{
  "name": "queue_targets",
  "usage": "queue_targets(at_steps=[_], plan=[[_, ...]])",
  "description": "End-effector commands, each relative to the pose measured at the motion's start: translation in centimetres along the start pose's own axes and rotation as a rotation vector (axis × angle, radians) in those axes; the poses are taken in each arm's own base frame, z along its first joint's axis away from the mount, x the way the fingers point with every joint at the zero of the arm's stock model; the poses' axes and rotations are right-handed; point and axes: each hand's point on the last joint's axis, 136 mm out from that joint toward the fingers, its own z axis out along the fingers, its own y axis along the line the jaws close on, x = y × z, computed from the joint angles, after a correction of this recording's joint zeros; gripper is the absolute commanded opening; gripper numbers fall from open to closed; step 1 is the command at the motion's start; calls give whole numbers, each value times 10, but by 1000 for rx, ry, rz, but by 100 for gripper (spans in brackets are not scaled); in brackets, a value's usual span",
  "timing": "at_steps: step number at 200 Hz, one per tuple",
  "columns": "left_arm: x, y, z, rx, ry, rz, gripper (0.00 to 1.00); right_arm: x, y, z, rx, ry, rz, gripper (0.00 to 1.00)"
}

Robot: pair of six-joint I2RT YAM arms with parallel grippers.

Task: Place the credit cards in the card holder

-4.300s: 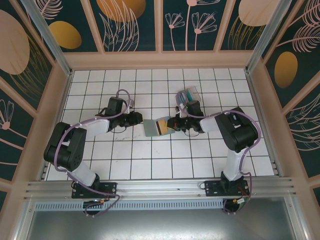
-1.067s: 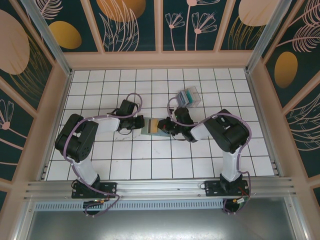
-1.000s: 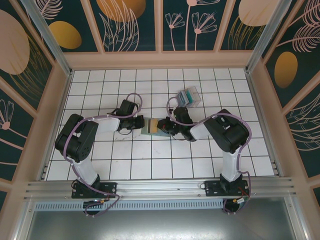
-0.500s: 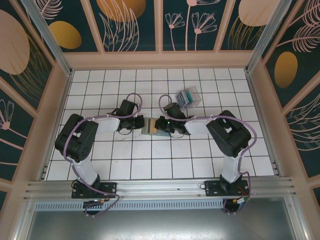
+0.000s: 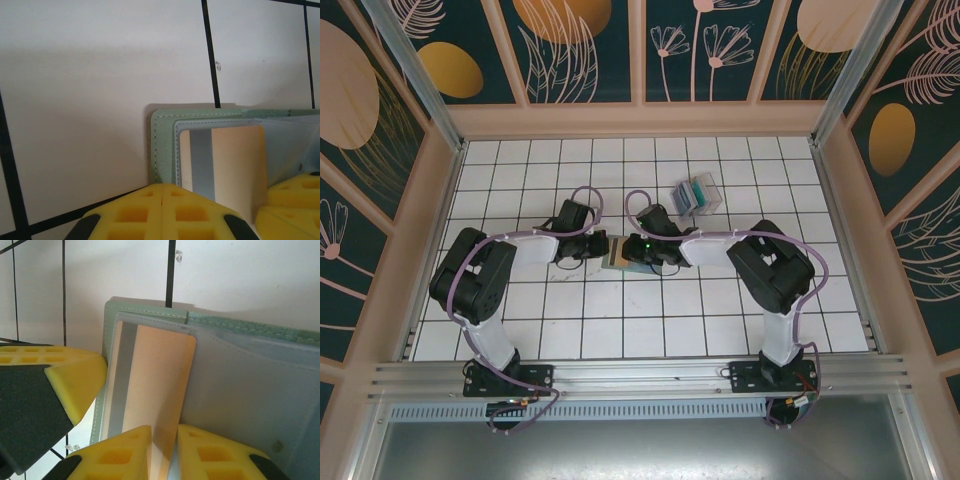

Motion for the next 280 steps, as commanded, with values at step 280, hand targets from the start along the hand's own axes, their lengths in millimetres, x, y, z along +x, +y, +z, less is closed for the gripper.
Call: queue_targets(at_steps=[280], plan=[[35, 34, -15, 46, 40, -176, 6, 4, 48, 12, -87, 82, -178, 16]])
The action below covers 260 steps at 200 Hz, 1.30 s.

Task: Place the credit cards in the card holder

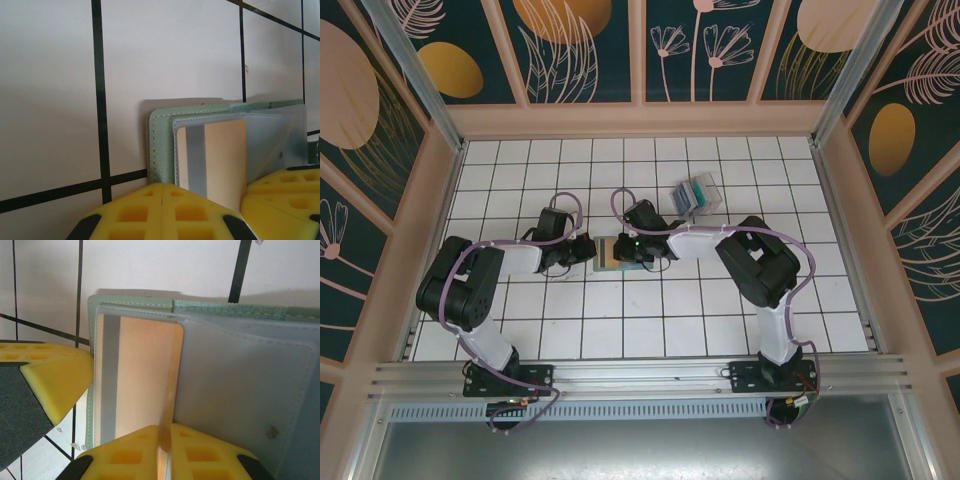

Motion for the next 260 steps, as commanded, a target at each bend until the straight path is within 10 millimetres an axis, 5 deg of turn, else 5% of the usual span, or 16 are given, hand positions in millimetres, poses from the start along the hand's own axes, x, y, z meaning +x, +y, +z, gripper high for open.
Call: queue_targets(at_steps=[1, 75, 117, 206, 223, 260], plan=[[29, 14, 1, -44, 90, -44, 6, -5, 28, -7, -71, -17, -89, 16], [20, 14, -3, -53, 73, -41, 5, -15, -7, -60, 128, -112, -94, 32], [24, 17, 2, -56, 98, -47, 4, 1, -25, -46, 139, -59, -31, 38], [23, 16, 1, -62, 99, -45, 4, 20, -31, -16, 83, 41, 36, 40], [22, 15, 1, -55, 94, -45, 4, 19, -18, -17, 3, 40, 45, 36], [23, 16, 0, -62, 94, -44, 5, 7, -9, -31, -42, -8, 43, 7]])
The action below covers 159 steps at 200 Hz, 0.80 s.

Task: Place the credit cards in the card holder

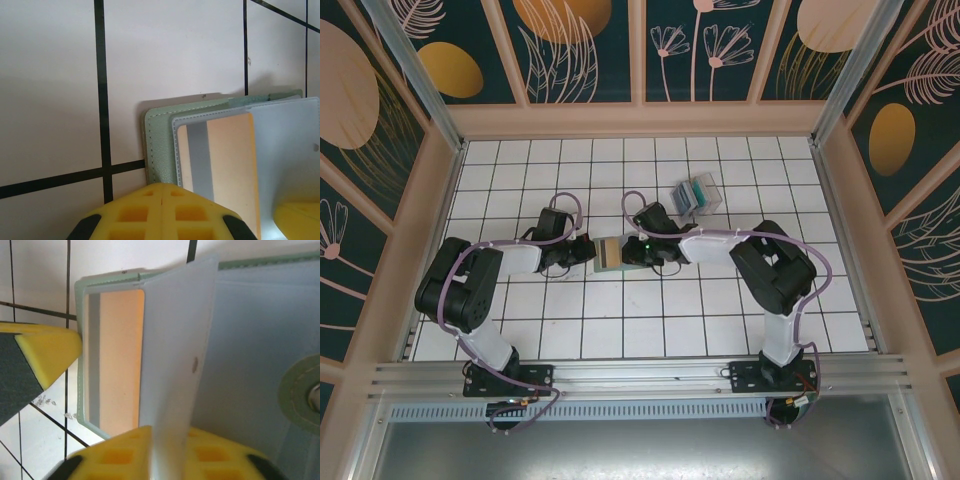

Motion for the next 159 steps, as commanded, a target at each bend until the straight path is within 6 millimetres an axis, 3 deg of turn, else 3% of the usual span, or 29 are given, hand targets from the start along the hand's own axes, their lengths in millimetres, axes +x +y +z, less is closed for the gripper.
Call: queue_targets(at_steps=[1, 40, 94, 123, 159], plan=[[19, 16, 3, -53, 74, -35, 5, -4, 7, -7, -45, -10, 10, 6], [20, 18, 4, -62, 74, -36, 6, -14, 3, -22, 30, -55, -43, 0], [13, 13, 2, -50, 54, -42, 8, -15, 18, -19, 10, -47, -86, 0], [4, 7, -5, -40, 21, -41, 20, -15, 31, -12, -20, -30, -104, 4], [-11, 2, -18, -12, -27, -63, 23, -19, 54, -5, -56, -28, -159, 17]])
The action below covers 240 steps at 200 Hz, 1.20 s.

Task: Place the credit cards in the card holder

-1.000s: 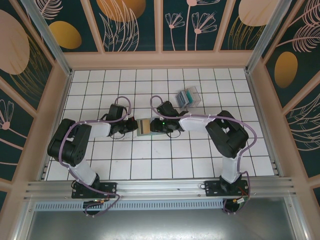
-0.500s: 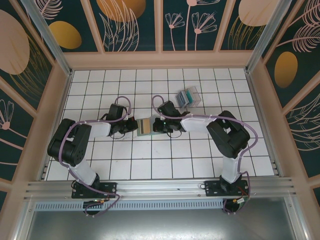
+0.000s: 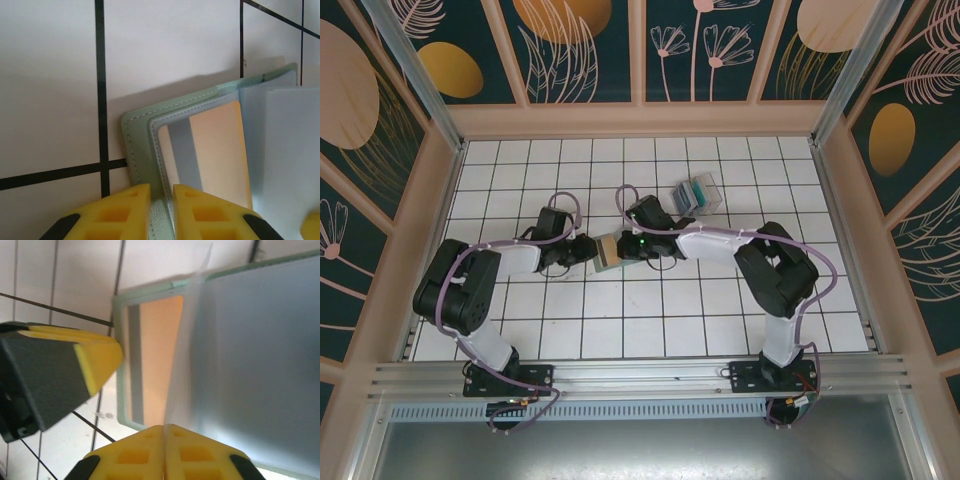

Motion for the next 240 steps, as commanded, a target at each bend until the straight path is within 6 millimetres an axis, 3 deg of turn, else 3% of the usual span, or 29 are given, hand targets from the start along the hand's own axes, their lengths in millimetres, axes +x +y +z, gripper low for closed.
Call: queue_targets(at_steps=[1, 35, 59, 79, 101, 128, 142, 167, 174, 180, 194, 215, 240], plan=[[-8, 2, -13, -6, -20, -39, 23, -5, 20, 6, -35, 3, -59, 17], [-25, 8, -29, -25, -89, -88, 37, -2, 34, 22, -96, 20, -81, 29], [-31, 9, -30, -29, -94, -103, 37, 8, 41, 36, -139, 56, -74, 35], [-32, 12, -29, -39, -93, -103, 37, 8, 42, 35, -151, 55, -74, 37], [-31, 12, -30, -46, -87, -82, 44, -5, 39, 17, -147, 10, -81, 39], [-32, 5, -32, -28, -100, -53, 46, -41, 27, -31, -116, -117, -95, 43], [-32, 2, -32, -47, -97, -37, 47, -64, 10, -56, -56, -192, -104, 45], [-32, -16, -28, -52, -96, 15, 50, -107, -42, -102, 68, -340, -68, 49], [-33, -19, -28, -61, -96, 30, 50, -113, -50, -111, 104, -373, -83, 55], [-34, -20, -27, -69, -97, 38, 51, -126, -70, -124, 159, -409, -82, 69], [-35, -18, -30, -86, -104, 39, 51, -145, -105, -143, 277, -418, -78, 73], [-35, -17, -37, -97, -122, 49, 52, -163, -150, -158, 377, -361, -23, 76], [-33, -14, -41, -114, -125, 58, 53, -173, -176, -146, 323, -315, 8, 77]])
